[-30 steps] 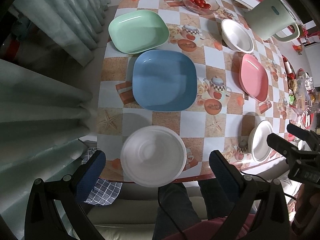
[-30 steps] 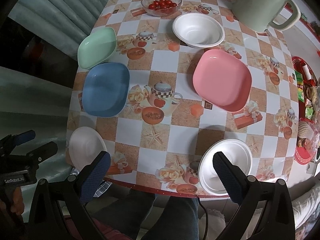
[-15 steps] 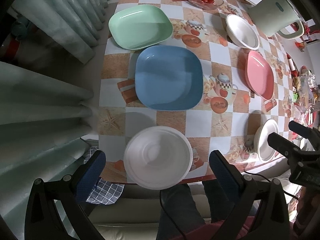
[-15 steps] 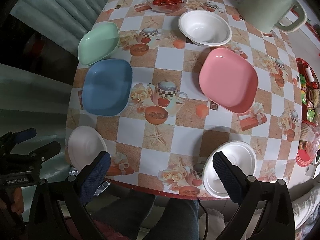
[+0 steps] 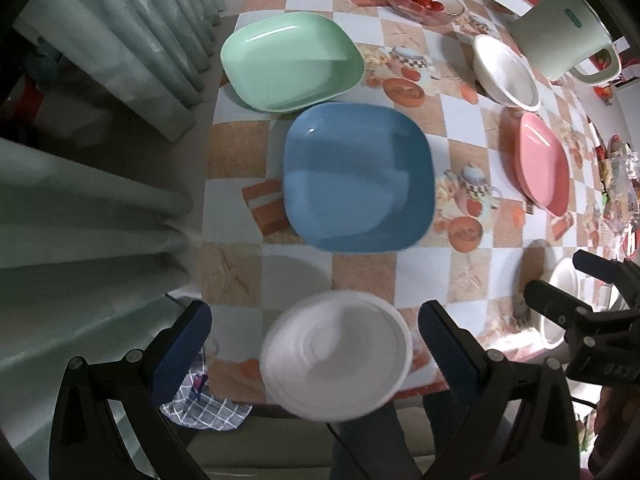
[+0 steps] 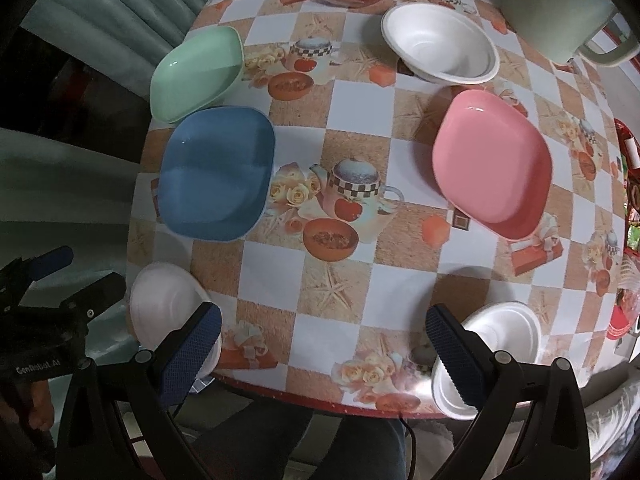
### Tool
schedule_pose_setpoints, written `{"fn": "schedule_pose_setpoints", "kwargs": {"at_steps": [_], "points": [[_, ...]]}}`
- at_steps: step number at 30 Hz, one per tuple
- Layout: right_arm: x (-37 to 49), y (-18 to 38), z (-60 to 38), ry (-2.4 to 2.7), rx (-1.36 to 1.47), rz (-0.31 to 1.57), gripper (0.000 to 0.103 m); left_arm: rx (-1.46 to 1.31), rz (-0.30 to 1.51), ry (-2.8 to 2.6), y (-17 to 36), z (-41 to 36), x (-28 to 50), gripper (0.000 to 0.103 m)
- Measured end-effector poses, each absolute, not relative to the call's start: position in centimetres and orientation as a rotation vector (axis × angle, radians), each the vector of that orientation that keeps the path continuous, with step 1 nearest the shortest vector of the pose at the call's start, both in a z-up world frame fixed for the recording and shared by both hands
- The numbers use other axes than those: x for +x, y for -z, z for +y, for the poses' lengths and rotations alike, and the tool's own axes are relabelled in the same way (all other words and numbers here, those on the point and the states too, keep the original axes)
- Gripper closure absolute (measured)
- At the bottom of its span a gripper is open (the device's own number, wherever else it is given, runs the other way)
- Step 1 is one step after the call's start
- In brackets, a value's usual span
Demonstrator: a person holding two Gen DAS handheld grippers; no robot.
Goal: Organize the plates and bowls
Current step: 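Move both grippers forward toward the blue square plate, then close both grippers on the rim of the blue plate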
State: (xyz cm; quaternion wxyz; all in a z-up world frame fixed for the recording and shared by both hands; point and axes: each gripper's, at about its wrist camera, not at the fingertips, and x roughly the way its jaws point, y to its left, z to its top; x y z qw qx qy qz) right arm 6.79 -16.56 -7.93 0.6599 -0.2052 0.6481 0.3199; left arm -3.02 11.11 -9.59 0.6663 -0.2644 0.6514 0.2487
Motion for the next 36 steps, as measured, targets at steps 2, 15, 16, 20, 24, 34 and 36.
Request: {"fn": "schedule_pose_setpoints", "kwargs": {"at_steps": [2,15,16,20,24,34,36], "points": [[7.1,8.8,-15.9,-0.713,-0.452,1.471,0.0,-0.595,1.473,-0.566,10.5,12.0,-2.8,0.0],[9.9,13.7,-10.3,-0.686,-0.345,1.502,0.0,-0.591,1.498,-0.608,16.1,16.6,-0.2,0.0],[10.1,14.2,-9.8,-0.681,-0.34,1.502,0.0,-0.591,1.487,-0.61,16.4,16.7,0.0,0.0],[10.8,15.5,-8.9,-0.677,-0.309,1.495,0.0,-0.586,1.476,-0.619,17.6,17.3,0.2,0.001],[11.3,16.6,-8.5,-0.675,-0.271,1.508,0.0,-0.596,1.458,-0.608,18.4,18.0,0.2,0.004],[11.5,18.5,-6.2,-0.715,-0.266,1.49,0.0,-0.615,1.452,-0.558,20.6,18.6,0.8,0.009],[11.1,18.6,-5.6,-0.737,-0.249,1.498,0.0,-0.623,1.457,-0.557,20.8,18.7,1.0,0.009]]}}
